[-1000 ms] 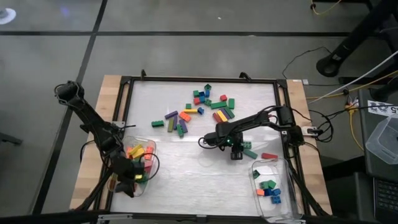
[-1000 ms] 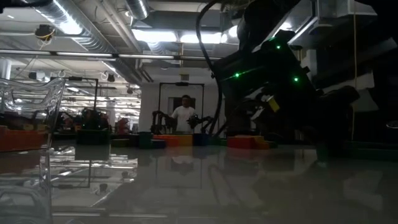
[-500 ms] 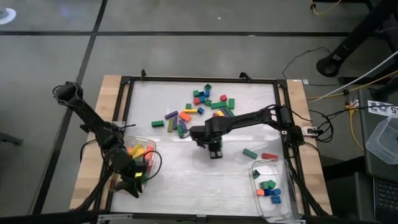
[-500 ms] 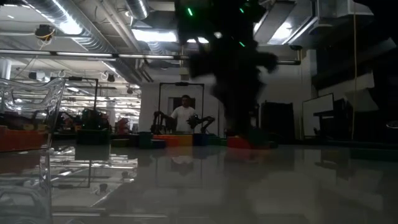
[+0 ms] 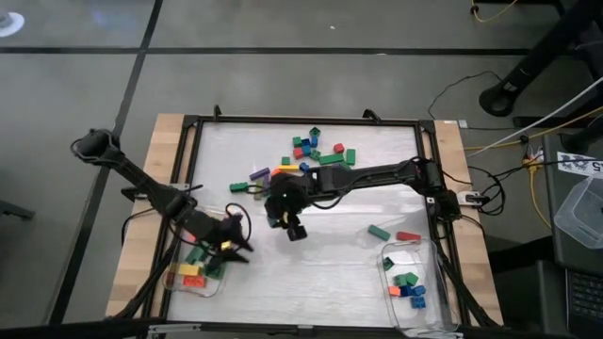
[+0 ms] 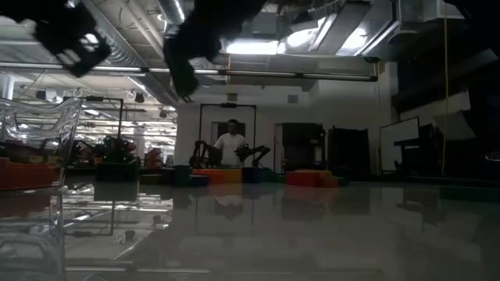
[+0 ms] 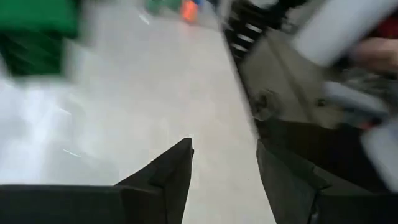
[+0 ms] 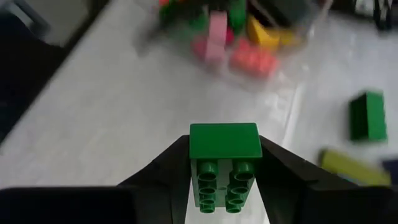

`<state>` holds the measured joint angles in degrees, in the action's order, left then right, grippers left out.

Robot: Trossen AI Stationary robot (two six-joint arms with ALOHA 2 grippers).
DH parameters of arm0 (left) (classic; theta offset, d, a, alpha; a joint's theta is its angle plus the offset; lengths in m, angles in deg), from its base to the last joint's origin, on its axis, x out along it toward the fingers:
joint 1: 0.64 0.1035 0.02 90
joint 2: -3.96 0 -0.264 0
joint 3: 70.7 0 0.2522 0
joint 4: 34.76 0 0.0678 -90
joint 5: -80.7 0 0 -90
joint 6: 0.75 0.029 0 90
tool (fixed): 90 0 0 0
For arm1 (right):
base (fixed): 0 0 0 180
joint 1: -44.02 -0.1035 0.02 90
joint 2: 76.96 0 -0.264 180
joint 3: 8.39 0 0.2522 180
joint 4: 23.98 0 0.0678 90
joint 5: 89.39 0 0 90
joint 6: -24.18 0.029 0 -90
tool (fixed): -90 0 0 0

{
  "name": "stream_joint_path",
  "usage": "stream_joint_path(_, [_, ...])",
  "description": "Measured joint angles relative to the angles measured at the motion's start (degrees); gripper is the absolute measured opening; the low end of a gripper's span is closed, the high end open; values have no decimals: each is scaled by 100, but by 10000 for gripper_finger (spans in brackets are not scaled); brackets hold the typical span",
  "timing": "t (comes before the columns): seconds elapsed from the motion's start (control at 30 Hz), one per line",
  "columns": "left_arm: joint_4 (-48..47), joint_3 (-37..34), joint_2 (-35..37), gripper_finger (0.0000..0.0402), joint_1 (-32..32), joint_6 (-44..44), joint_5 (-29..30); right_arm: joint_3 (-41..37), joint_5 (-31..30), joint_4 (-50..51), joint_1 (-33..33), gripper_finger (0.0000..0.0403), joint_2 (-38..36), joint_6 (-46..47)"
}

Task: Sort blocks by size
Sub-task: Put the large green game piece into the left transparent bin

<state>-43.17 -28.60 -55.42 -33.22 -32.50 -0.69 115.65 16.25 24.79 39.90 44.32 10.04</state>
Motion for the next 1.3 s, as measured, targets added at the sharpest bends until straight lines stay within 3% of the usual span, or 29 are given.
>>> stream_joint_path(0.17, [-49, 0, 0, 168, 272, 817, 862, -2, 390, -364, -4, 142, -2, -134])
stream_joint_path(0.3, [-50, 0, 0, 168, 441, 1163, 1112, -2, 806, -579, -4, 155, -2, -162])
stream_joint_path(0.57, [-30, 0, 0, 168, 631, 1270, 1113, -2, 1649, -1083, -4, 142, -2, -365])
stream_joint_path(0.83, [189, 0, 4, 169, 629, 1475, 974, -19, 1876, -1416, -10, 154, -2, -628])
stream_joint_path(1.1, [978, -9, 0, 169, 627, 2376, 469, -15, 2496, -1822, -15, 149, -22, -867])
stream_joint_path(1.3, [1085, -9, 0, 169, 546, 2472, 499, -13, 2601, -1879, -11, 149, -22, -1037])
